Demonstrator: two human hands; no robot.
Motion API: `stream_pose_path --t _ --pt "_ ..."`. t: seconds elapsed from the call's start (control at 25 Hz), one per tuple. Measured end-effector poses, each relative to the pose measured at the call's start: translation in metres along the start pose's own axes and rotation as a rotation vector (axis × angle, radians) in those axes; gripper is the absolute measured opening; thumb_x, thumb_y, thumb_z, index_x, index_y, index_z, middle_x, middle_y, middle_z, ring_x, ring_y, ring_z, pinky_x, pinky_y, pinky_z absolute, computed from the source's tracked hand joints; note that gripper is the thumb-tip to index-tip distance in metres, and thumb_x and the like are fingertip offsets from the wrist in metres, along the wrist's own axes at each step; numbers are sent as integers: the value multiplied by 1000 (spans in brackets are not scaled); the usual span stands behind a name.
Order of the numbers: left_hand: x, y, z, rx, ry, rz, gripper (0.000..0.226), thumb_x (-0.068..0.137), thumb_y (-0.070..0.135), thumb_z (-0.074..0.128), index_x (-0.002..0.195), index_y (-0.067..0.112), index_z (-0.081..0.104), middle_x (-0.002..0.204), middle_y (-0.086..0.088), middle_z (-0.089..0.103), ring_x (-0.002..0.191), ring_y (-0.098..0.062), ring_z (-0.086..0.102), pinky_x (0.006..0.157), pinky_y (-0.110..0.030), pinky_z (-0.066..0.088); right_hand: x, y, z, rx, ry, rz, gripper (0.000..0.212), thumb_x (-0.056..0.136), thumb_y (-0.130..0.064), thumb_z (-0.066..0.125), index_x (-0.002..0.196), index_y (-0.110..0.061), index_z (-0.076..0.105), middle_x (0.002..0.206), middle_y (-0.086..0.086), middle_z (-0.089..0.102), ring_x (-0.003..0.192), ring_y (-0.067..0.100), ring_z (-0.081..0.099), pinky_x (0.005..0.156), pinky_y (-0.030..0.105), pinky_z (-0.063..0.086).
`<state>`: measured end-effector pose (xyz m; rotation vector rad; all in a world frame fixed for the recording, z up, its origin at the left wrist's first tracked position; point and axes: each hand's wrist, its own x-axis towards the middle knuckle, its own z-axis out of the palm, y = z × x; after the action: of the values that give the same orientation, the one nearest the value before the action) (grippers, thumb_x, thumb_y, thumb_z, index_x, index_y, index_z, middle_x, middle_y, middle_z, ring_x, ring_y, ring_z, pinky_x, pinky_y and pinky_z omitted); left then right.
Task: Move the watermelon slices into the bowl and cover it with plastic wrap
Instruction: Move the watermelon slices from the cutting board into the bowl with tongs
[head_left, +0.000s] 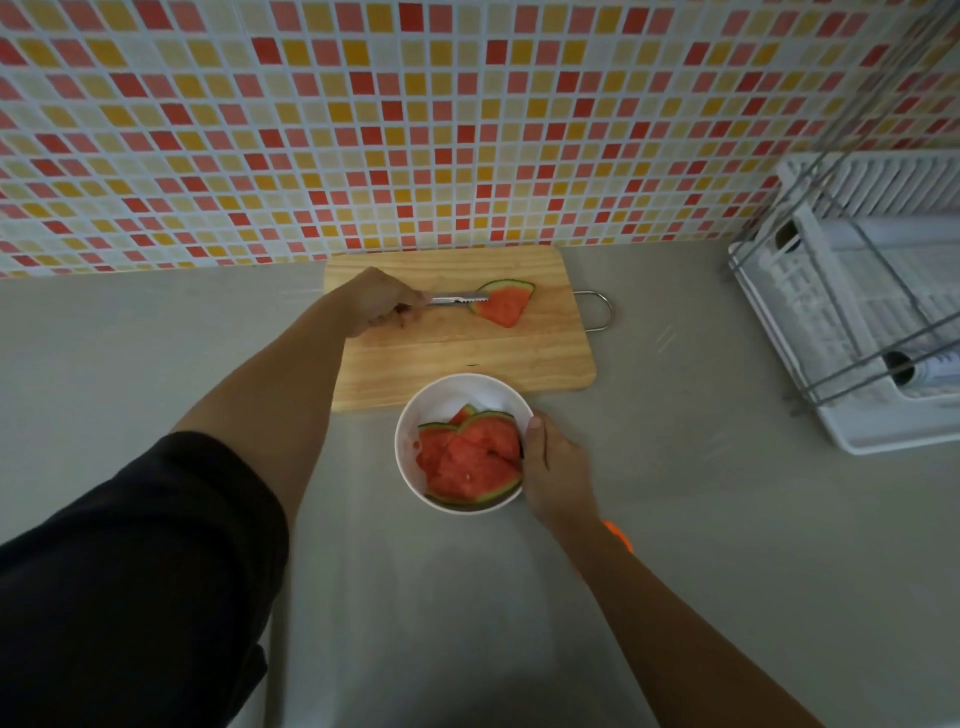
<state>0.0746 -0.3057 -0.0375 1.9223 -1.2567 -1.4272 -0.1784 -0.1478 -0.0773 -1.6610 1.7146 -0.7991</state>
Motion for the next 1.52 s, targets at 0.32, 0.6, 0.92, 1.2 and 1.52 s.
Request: stream_pose_path --t 0.32,0.6,0.92,1.2,1.52 --pt "-39 -6 -20 -242 -107 28 19 88 24 63 79 10 72 60 1 46 42 -7 25 35 -15 21 0 2 0 12 5 6 32 98 -24 31 86 -10 58 79 14 65 73 30 57 60 28 28" --pt "-150 -48 -27 -95 -94 65 33 83 18 68 50 14 65 50 0 40 44 -9 30 45 -20 20 3 3 2 23 39 19 33 97 -21 34 79 -5 57 76 22 64 71 36 58 54 27 18" --pt "-184 -42 -2 219 235 35 22 79 32 72 61 19 72 51 6 61 50 -3 52 50 -20 36 3 3 3 18 5 50 36 97 -28 30 77 -12 55 78 17 63 77 34 58 59 29 25" --pt "-218 -31 18 583 277 91 30 81 44 67 69 17 75 57 5 61 56 -8 54 51 -16 32 2 2 3 22 25 8 32 97 -23 32 69 -17 46 73 19 62 66 29 54 54 29 17" --pt "-207 -20 28 570 486 240 37 87 43 59 88 10 76 73 0 67 53 -5 44 52 -12 30 2 3 2 -20 2 17 36 98 -24 31 75 -9 55 72 16 61 63 24 46 57 30 25"
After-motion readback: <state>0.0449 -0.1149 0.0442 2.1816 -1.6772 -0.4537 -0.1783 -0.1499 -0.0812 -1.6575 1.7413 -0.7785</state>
